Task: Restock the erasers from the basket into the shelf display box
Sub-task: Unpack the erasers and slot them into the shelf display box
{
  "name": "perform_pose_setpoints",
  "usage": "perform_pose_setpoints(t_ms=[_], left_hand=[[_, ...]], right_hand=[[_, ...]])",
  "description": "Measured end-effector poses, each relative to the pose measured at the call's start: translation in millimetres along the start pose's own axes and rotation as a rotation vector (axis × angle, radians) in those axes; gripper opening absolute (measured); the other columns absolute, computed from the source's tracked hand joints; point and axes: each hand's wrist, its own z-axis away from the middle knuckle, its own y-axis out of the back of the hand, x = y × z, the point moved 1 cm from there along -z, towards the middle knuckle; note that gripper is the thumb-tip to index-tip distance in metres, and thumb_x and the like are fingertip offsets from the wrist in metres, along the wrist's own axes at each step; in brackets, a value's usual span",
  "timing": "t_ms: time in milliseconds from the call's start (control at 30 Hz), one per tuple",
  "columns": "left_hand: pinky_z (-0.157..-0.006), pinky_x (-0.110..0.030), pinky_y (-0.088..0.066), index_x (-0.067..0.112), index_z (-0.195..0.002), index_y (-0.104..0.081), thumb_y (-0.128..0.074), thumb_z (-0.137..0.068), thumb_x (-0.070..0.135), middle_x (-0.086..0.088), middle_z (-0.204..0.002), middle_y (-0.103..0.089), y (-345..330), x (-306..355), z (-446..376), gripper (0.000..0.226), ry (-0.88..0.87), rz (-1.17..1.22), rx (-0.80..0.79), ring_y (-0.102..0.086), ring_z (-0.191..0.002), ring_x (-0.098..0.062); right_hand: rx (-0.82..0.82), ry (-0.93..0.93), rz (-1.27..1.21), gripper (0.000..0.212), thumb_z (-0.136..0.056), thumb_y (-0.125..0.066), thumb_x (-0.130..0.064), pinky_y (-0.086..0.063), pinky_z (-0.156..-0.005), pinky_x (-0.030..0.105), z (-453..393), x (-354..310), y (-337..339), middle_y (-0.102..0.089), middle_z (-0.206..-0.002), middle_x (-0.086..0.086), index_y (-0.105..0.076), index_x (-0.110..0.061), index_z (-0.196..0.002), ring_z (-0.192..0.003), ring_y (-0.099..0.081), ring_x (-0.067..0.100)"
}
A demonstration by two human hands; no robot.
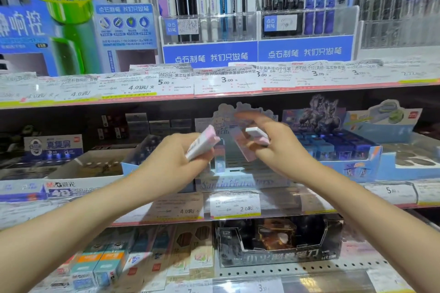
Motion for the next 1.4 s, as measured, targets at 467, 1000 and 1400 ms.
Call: perform_pose_setpoints(t_ms=[467,1000,1400], left_hand=[[-0.074,-0.033,-0.047,0.048,-0.14,-0.02,-0.051,-0.085,0.015,0.002,-0.125,-0.057,3,-16,-2,0.072,-0.104,-0.591,-0.36,-0.047,-0.066,-0.006],[-0.053,-0.014,-0.03,0.027,-0.079,-0.052,-0.051,-0.09,0.013,0.018,-0.066,-0.053,11,-25,-4,0.018,-0.165,-0.149,-0.381,-0.043,-0.056,-0.001],[-0.056,-0.013,-0.032,0.018,-0.092,-0.06,-0.051,-0.089,0.008,0.015,-0.07,-0.055,11,-24,-4,0.014,-0.148,-0.117,-0.377,-0.044,-0.059,-0.001]], right_hand=[[0.021,-0.155,0.031,0.017,-0.083,-0.061,-0.018,-0.05,-0.082,0.042,-33,23,-24,-0.066,-0.099,0.009,-0.057,-0.017,-0.1,-0.093,-0.06,0.03],[0.041,-0.062,0.131,0.017,-0.077,-0.05,-0.011,-0.028,-0.068,0.021,-25,22,-30,-0.044,-0.073,-0.009,-0.057,-0.017,-0.063,-0.076,-0.042,0.013],[0.036,-0.122,0.165,0.039,-0.077,-0.045,-0.011,-0.033,-0.061,0.031,-31,26,-31,-0.039,-0.063,-0.006,-0.025,-0.027,-0.048,-0.071,-0.047,0.026]])
